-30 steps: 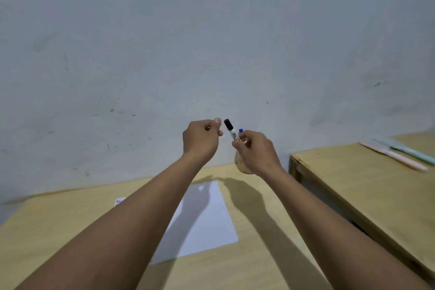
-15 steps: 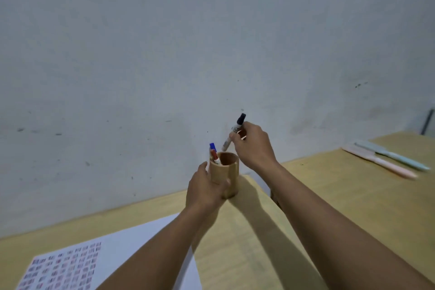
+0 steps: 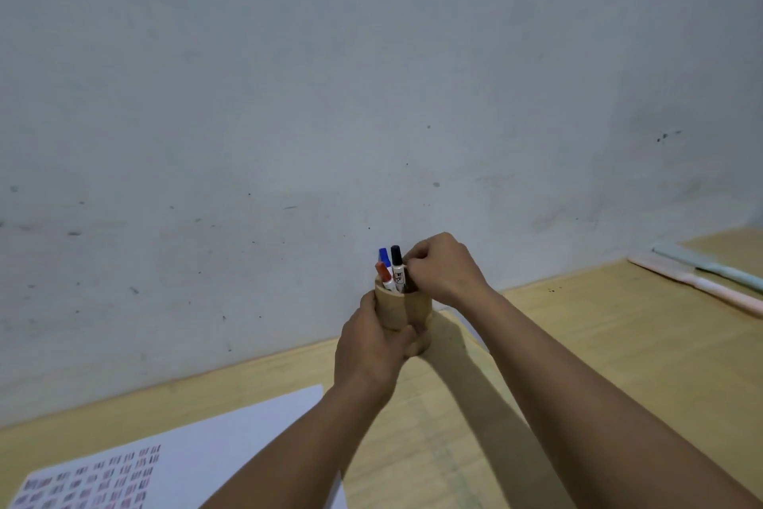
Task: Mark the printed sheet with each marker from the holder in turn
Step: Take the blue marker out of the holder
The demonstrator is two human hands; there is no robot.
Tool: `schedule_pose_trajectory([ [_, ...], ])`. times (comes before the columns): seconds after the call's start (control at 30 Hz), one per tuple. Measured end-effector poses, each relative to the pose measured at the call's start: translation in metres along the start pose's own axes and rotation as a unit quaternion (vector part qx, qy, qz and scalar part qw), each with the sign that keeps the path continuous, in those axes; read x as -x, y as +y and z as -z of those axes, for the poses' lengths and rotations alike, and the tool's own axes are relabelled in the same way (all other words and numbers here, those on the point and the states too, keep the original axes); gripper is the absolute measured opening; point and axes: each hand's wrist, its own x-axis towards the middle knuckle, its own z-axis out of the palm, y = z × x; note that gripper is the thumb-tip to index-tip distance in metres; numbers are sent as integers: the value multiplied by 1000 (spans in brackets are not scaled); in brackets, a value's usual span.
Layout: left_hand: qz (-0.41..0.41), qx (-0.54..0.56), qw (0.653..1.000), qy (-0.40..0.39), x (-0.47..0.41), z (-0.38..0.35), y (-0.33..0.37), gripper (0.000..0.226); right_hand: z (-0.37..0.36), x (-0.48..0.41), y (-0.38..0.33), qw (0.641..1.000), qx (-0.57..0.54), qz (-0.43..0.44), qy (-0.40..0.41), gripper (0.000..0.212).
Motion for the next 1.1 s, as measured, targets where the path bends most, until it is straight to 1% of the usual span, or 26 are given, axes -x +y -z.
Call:
schedule_pose_trajectory([
  [0.03,0,-1,1000,4,-1,-1,-2,54,0,-1,-1,1000,2,6,8,34],
  [0.1,-5,-8,1000,5,0,-2,-3,53,-1,-7,-1,1000,11,14,13,37],
  [0.27,-14,-2,1000,-2,-1,-2,-4,55,-5,-16,-6,999,7,33,12,34],
  [0.37,-11,10,1000,-4,0,-1,-2,59,-8,-20,-12,999,4,25,26,24],
  [0.4,-9,13,1000,-4,0,-1,-2,60,-8,-22,-15,1000,0,17,22,26],
  [0.5,-15,12,1000,-3,0,-1,-1,66,-4,-23,-22,1000,-16,-20,-2,47],
  [0.53,-16,11,1000,-3,1,0,-1,67,-4,-24,-24,1000,-5,-24,-9,48],
  [0.57,-18,10,1000,-1,1,1,0,68,-4,-24,-26,999,9,-27,-18,44],
  [0.63,-20,2,1000,-3,4,2,2,70,-5,-23,-30,998,30,-33,-34,28],
  [0.7,-23,-1,1000,-5,6,4,4,72,-7,-23,-31,998,26,-42,-39,15],
  [0.73,-24,-3,1000,-4,6,5,6,73,-7,-23,-31,998,21,-47,-39,14],
  [0.83,-21,-10,1000,-6,7,5,7,70,-5,-25,-27,999,-1,-44,-10,28],
  [0.87,-18,-11,1000,-6,7,5,8,68,-3,-24,-26,999,-10,-34,4,30],
  [1.1,-8,-30,1000,-1,12,6,10,49,30,-7,-39,993,-64,56,83,19],
])
